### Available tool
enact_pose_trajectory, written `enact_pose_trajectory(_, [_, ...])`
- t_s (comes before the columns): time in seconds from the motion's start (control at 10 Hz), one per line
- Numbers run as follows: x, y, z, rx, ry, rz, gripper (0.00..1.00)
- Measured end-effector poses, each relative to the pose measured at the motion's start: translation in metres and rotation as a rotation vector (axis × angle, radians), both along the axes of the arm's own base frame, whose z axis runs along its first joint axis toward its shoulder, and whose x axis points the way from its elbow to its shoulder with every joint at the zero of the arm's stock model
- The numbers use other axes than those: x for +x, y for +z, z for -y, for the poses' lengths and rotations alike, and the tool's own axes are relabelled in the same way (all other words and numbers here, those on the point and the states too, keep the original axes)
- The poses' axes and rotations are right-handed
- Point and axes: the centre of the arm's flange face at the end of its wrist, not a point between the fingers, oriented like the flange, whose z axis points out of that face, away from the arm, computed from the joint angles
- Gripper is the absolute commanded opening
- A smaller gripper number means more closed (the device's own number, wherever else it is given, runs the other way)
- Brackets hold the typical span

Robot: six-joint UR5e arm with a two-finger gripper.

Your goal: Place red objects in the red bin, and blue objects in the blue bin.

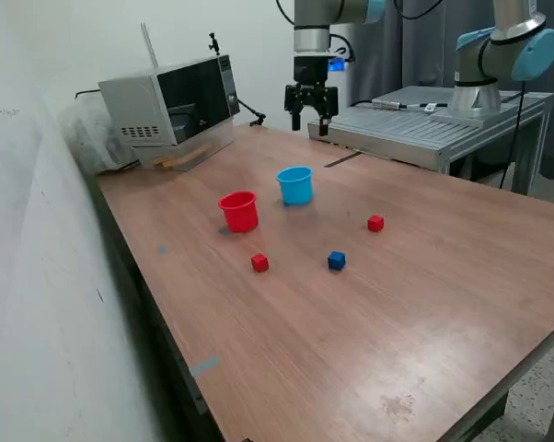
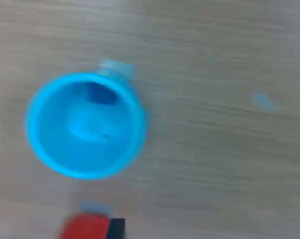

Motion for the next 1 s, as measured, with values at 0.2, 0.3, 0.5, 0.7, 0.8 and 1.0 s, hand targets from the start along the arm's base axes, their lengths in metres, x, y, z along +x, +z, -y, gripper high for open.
enact_pose_trajectory(0.2, [0.027, 0.035, 0.066, -0.001, 0.1, -0.011, 1.0])
enact_pose_trajectory(0.3, [0.042, 0.049, 0.095, -0.004, 0.145, -0.011, 1.0])
enact_pose_trajectory(0.5, [0.069, 0.063, 0.141, -0.014, 0.213, -0.006, 1.0])
enact_pose_trajectory(0.7, [0.075, 0.047, 0.169, -0.037, 0.249, 0.018, 1.0])
enact_pose_trajectory(0.8, [0.071, 0.029, 0.177, -0.047, 0.251, 0.031, 1.0])
enact_pose_trajectory(1.0, [0.056, -0.017, 0.186, -0.058, 0.225, 0.062, 1.0])
